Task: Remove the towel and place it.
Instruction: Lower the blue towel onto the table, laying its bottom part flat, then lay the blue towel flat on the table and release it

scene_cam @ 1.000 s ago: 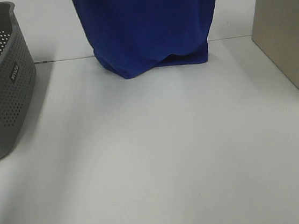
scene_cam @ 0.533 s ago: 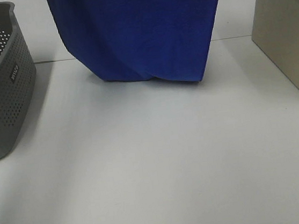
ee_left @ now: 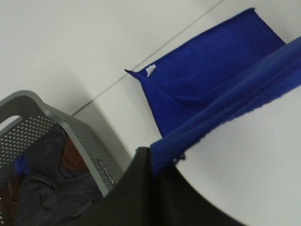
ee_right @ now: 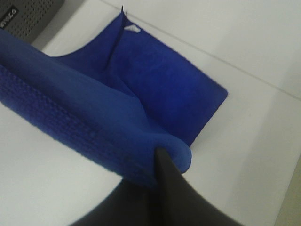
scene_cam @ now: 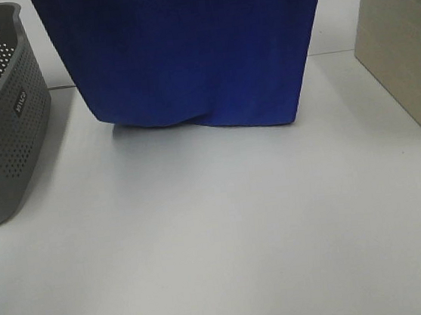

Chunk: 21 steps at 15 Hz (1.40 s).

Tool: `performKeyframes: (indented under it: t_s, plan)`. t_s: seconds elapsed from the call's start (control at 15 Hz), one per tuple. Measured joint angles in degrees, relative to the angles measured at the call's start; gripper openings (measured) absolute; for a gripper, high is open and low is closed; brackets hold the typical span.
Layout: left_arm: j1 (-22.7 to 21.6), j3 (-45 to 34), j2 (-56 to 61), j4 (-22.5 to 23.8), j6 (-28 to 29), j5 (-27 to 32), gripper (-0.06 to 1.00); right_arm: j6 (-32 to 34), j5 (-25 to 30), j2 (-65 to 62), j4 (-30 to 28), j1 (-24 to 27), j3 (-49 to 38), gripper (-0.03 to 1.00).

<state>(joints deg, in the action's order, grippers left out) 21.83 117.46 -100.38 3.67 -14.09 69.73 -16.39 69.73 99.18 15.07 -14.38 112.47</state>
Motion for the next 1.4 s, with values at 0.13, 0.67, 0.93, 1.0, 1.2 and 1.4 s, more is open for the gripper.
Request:
performKeyframes:
  t_s: [0.13, 0.67, 0.93, 1.0, 1.2, 1.4]
  plan:
    - [0.5, -6.5, 3.9, -0.3, 0.6, -0.1, 0.0, 0.0, -0.1, -3.3, 1.2, 0.0, -7.0, 0.02]
    - [1.5, -29.0, 18.0, -8.2, 1.7, -0.7, 0.0, 0.0, -0.4, -18.4, 4.2, -0.1, -30.7, 0.02]
    - [6.8, -37.6, 22.3, -8.5, 3.2, -0.8, 0.0, 0.0, -0.5, -24.8, 3.6, -0.1, -40.3, 0.02]
    - [8.4, -39.0, 23.0, -8.5, 3.7, -0.8, 0.0, 0.0, -0.3, -26.0, 3.2, -0.1, -43.2, 0.02]
    - [12.7, -45.4, 23.7, -8.9, 6.4, -0.9, 0.0, 0.0, -0.3, -29.5, 2.8, -0.1, -51.7, 0.02]
    - [17.0, -53.7, 23.7, -12.0, 7.8, -1.0, 0.0, 0.0, -0.3, -32.5, 2.6, -0.1, -59.0, 0.02]
